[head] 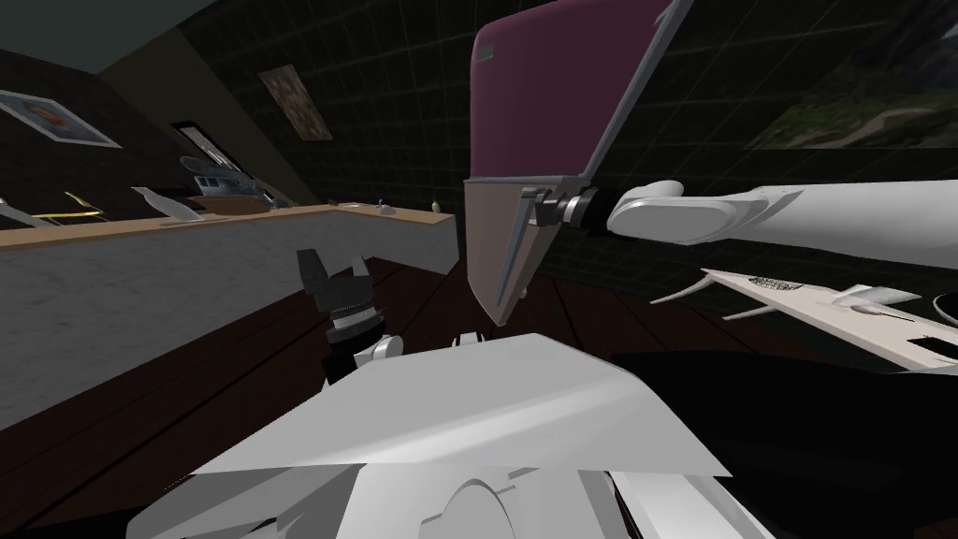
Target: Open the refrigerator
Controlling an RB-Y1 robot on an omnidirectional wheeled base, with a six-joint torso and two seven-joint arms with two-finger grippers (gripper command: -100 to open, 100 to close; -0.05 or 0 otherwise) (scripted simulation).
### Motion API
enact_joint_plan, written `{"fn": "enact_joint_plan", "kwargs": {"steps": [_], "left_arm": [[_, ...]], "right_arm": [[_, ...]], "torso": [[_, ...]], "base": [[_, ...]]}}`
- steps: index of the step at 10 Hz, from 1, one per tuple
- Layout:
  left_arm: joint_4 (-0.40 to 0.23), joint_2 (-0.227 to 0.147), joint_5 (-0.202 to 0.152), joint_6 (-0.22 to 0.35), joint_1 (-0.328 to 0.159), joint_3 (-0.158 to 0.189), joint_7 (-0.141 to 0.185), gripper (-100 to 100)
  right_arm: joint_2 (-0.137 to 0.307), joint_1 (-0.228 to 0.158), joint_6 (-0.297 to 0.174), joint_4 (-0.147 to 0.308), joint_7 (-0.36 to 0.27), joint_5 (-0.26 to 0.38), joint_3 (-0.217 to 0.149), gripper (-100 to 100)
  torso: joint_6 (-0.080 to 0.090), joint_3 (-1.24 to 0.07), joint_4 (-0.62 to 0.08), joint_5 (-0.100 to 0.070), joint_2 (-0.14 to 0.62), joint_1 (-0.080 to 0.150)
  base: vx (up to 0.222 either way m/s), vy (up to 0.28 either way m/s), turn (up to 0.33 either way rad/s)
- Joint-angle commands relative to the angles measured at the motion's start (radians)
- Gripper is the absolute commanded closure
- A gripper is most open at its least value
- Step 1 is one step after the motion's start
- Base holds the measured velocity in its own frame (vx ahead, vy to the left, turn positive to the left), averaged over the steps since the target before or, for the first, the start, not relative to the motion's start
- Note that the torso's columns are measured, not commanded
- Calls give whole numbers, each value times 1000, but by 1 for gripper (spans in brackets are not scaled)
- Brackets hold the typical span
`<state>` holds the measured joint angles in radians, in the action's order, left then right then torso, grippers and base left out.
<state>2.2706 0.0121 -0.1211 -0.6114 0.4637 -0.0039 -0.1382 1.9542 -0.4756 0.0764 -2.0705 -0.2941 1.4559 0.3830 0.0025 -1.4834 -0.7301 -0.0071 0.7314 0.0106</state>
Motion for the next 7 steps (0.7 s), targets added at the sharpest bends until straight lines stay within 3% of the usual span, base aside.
{"fn": "enact_joint_plan", "kwargs": {"steps": [1, 4, 5, 6, 7], "left_arm": [[0, 0, 0, 0, 0, 0, 0, 0], [0, 0, 0, 0, 1, 0, 0, 0], [0, 0, 0, 0, 1, 0, 0, 0], [0, 0, 0, 0, 1, 0, 0, 0], [0, 0, 0, 0, 1, 0, 0, 0]], "right_arm": [[56, 47, -51, 19, 27, -13, 34, -100], [56, 47, -51, 19, 27, -46, 34, -100], [56, 81, -51, 19, 27, -49, -4, -100], [56, 47, -51, 19, 27, -49, 34, -100], [56, 24, -51, 19, 26, -49, 34, -100]], "torso": [[-2, 1, 2, -2, -2, -1], [0, 1, 0, -3, -2, -1], [0, 0, 2, -2, -3, -1], [-1, 0, 0, -4, -3, 1], [1, -1, -1, -4, -2, 2]], "base": [[-72, -33, 201], [6, 11, -19], [-4, 1, -11], [-1, 3, 22], [0, 0, 0]]}}
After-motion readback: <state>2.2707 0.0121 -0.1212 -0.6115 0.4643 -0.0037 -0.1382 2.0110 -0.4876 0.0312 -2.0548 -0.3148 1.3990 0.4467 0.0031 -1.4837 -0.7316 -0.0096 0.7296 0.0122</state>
